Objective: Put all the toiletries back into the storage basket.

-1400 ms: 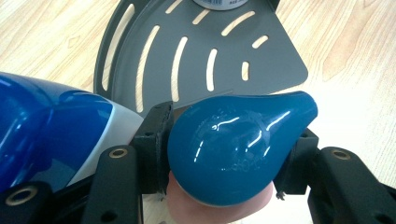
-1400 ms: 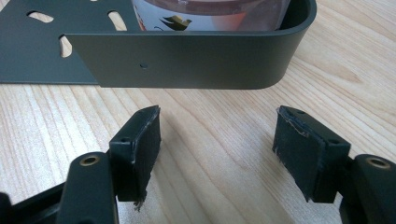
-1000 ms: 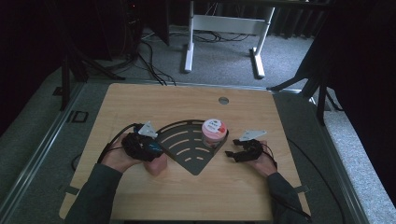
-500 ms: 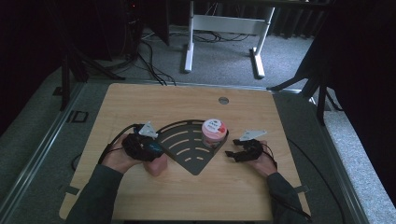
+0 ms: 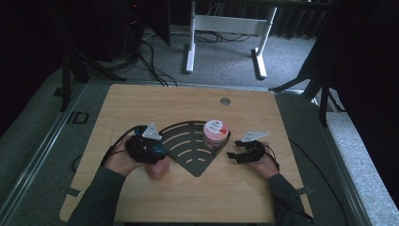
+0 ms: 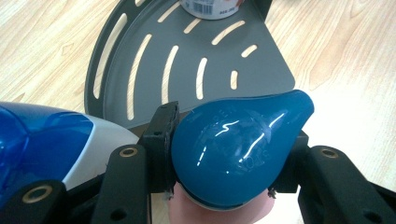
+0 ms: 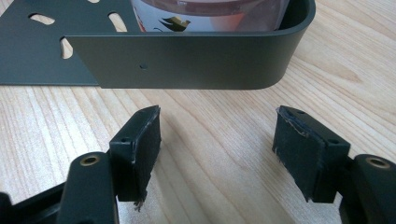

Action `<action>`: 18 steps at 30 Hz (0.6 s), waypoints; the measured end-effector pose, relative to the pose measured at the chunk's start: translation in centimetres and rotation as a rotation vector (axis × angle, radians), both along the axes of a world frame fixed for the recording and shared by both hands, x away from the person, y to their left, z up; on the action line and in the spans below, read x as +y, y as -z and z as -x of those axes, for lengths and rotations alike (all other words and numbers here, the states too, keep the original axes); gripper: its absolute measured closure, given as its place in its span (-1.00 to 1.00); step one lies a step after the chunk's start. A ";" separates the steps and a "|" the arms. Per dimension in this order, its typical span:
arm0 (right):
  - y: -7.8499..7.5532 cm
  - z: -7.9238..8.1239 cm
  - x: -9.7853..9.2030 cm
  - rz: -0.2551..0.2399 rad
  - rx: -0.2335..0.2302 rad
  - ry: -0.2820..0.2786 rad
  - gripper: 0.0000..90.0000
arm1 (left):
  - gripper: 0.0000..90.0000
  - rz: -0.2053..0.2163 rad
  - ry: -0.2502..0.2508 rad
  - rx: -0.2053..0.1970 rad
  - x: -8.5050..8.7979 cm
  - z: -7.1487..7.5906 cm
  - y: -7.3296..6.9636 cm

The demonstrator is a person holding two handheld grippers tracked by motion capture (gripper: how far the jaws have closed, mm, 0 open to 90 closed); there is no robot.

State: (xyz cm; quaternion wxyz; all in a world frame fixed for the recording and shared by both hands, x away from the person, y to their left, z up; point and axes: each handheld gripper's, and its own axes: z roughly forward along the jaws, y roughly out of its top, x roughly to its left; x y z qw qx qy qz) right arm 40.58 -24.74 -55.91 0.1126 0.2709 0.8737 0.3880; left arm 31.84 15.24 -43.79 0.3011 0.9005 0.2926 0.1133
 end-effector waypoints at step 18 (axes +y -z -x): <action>0.0 0.0 0.0 0.002 -0.001 0.001 -0.29 | 0.18 0.016 0.081 -0.012 -1.6 1.0 -0.8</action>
